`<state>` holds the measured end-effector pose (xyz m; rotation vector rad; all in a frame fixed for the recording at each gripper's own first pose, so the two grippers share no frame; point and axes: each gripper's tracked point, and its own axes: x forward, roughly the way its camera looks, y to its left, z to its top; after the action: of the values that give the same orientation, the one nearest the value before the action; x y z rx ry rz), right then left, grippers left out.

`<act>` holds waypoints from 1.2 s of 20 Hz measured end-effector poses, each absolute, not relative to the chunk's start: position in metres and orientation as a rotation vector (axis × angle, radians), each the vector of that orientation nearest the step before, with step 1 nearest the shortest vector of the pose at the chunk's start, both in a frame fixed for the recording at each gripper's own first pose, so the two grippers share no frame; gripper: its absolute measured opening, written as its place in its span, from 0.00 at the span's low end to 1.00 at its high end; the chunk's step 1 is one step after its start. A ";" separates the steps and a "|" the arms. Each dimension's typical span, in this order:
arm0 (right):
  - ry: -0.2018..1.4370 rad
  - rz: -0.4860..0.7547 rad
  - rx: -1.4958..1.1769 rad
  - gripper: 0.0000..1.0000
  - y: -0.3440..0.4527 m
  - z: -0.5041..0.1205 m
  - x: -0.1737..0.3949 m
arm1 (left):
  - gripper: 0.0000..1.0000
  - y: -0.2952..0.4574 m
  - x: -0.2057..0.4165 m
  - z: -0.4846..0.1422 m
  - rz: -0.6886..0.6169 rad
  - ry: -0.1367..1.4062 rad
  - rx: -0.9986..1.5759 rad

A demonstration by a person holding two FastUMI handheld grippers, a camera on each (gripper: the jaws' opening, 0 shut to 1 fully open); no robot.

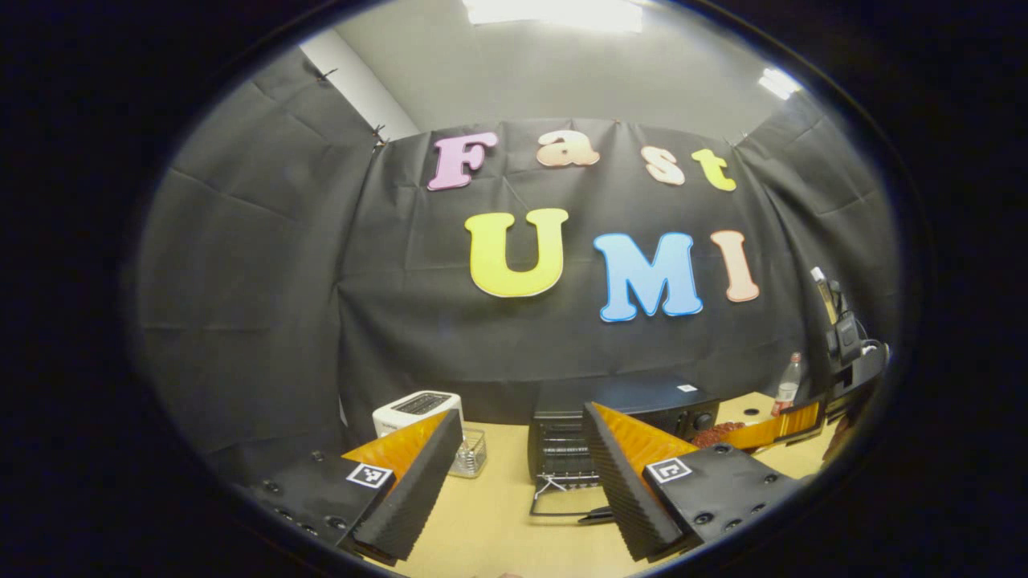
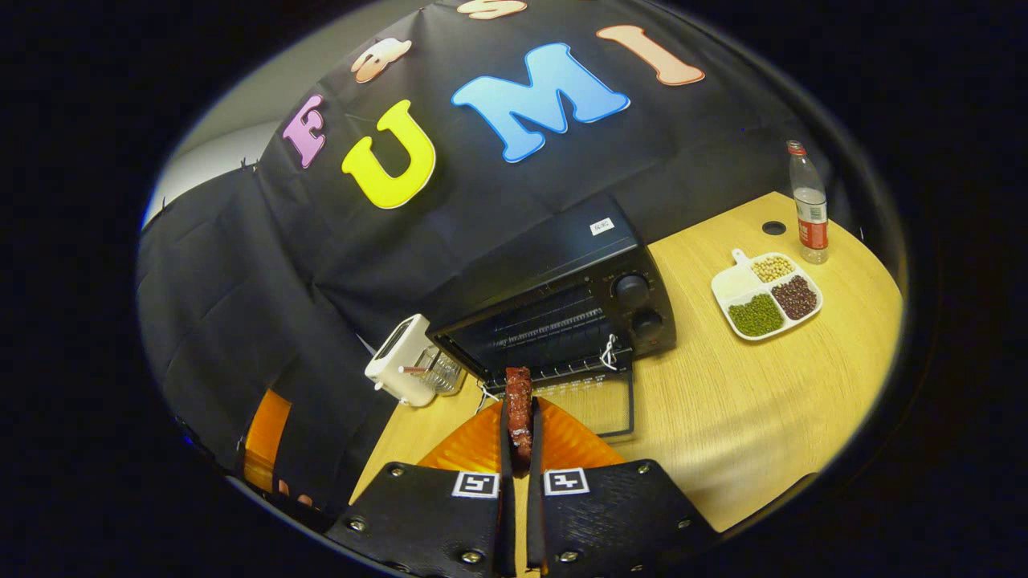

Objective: Open the electric oven with the left hand, put the food in, and close the electric oven.

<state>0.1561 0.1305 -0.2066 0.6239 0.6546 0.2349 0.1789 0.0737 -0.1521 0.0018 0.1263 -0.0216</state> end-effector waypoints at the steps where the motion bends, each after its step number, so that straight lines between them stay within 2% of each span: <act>1: 0.645 0.230 0.624 0.06 0.134 -0.209 0.167 | 0.99 0.079 0.185 -0.155 -0.021 0.129 0.000; 17: 0.569 0.161 0.611 0.06 0.186 -0.276 0.303 | 1.00 0.133 0.241 -0.196 -0.025 0.193 0.025; 24: 0.583 0.160 0.609 0.07 0.191 -0.295 0.312 | 1.00 0.141 0.246 -0.204 -0.018 0.213 0.042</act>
<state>0.3118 0.1912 -0.2950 0.6090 0.5829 0.1600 0.2465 0.1406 -0.2036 0.0417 0.2132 -0.0178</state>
